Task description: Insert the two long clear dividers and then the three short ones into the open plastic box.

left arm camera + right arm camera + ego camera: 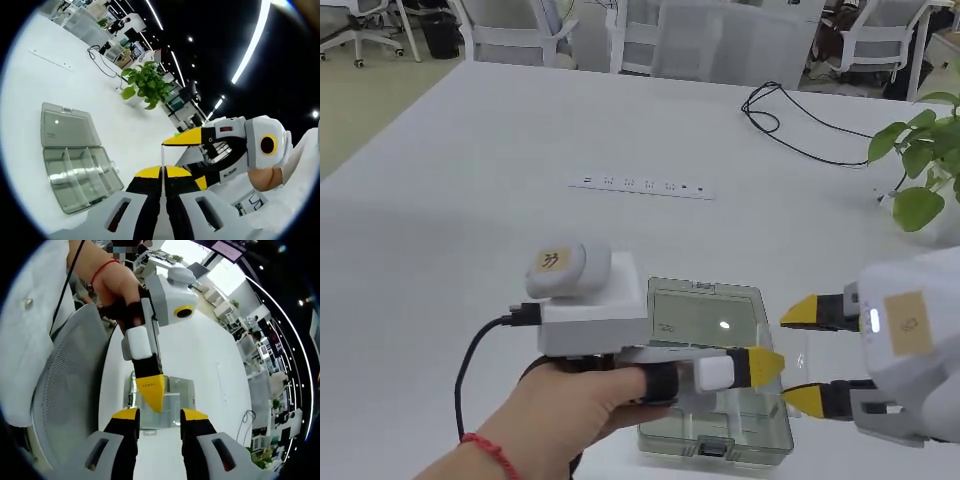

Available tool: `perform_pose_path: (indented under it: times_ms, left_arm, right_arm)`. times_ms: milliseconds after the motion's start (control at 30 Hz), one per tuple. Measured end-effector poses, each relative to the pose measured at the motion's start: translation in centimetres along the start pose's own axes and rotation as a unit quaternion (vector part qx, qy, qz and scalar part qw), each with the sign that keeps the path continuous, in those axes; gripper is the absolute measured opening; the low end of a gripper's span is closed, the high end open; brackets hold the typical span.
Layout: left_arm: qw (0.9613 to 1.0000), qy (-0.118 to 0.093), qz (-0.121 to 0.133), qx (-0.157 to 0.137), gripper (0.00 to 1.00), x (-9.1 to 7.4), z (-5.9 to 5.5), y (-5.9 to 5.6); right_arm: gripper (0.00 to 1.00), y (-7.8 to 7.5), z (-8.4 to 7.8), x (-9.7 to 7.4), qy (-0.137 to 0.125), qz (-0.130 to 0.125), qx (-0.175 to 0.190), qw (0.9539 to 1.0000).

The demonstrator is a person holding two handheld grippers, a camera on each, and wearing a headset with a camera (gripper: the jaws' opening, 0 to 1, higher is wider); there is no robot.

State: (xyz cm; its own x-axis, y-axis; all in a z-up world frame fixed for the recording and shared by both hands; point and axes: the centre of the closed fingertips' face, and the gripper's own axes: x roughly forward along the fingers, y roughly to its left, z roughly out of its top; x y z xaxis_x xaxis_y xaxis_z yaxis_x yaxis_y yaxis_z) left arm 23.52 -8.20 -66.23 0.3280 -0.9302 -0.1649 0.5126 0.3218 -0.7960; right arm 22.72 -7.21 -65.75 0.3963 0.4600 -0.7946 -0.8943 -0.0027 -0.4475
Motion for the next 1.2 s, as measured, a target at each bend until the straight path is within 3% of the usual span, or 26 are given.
perform_pose_path:
  times_ms: [167,300,367,433,500,533,667,700,767,800,933,1067,1133,1200]
  left_arm:
    - [0.9992,0.012,0.003,0.037,0.00,-0.2,-0.1,0.1]
    - [0.9937,0.028,0.001,0.109,0.00,-0.4,-0.4,0.0]
    - [0.9871,0.032,-0.005,0.157,0.00,-0.5,-0.5,-0.2]
    - [0.9821,0.049,-0.008,0.182,0.00,-0.6,-1.1,-0.3]
    - [0.9720,0.057,-0.020,0.227,0.00,-0.7,-1.5,-0.6]
    - [0.9695,0.062,-0.022,0.236,0.00,-0.8,-1.7,-0.7]
    - [0.9523,0.082,-0.038,0.291,0.00,-1.1,-2.4,-1.2]
    - [0.9509,0.082,-0.042,0.296,0.00,-1.1,-2.4,-1.3]
    - [0.9408,0.081,-0.062,0.323,0.00,-1.3,-2.6,-2.1]
    - [0.9372,0.080,-0.068,0.332,0.00,-1.3,-2.6,-2.4]
    - [0.9321,0.080,-0.078,0.345,0.00,-1.6,-2.6,-2.8]
    - [0.9196,0.086,-0.091,0.372,0.00,-1.9,-3.0,-3.3]
    - [0.9160,0.087,-0.099,0.379,0.00,-1.9,-3.1,-3.6]
    - [0.9147,0.088,-0.102,0.381,0.00,-2.0,-3.2,-3.8]
  right_arm:
    - [0.34,-0.2,0.0,-0.5,-0.011,0.004,0.013,0.9998]
    - [0.34,-0.6,0.3,-1.2,-0.044,0.023,0.056,0.9972]
    - [0.33,-0.9,0.3,-1.7,-0.054,0.034,0.070,0.9955]
    - [0.32,-1.1,0.1,-2.0,-0.062,0.046,0.082,0.9936]
    - [0.30,-0.9,0.2,-2.4,-0.075,0.068,0.090,0.9907]
    - [0.29,-0.8,0.3,-2.5,-0.081,0.075,0.096,0.9892]
    - [0.25,-0.3,0.6,-3.2,-0.105,0.125,0.121,0.9792]
    - [0.24,-0.2,0.7,-3.2,-0.108,0.130,0.123,0.9780]
    - [0.23,0.4,0.9,-3.5,-0.117,0.162,0.132,0.9708]
    - [0.21,0.5,1.0,-3.5,-0.119,0.166,0.132,0.9700]
    - [0.17,1.2,1.3,-3.6,-0.126,0.206,0.143,0.9598]
    - [0.14,2.2,1.6,-3.5,-0.126,0.234,0.134,0.9547]
    - [0.13,2.7,1.7,-3.5,-0.123,0.244,0.132,0.9528]
    - [0.12,3.0,1.6,-3.4,-0.122,0.251,0.128,0.9516]
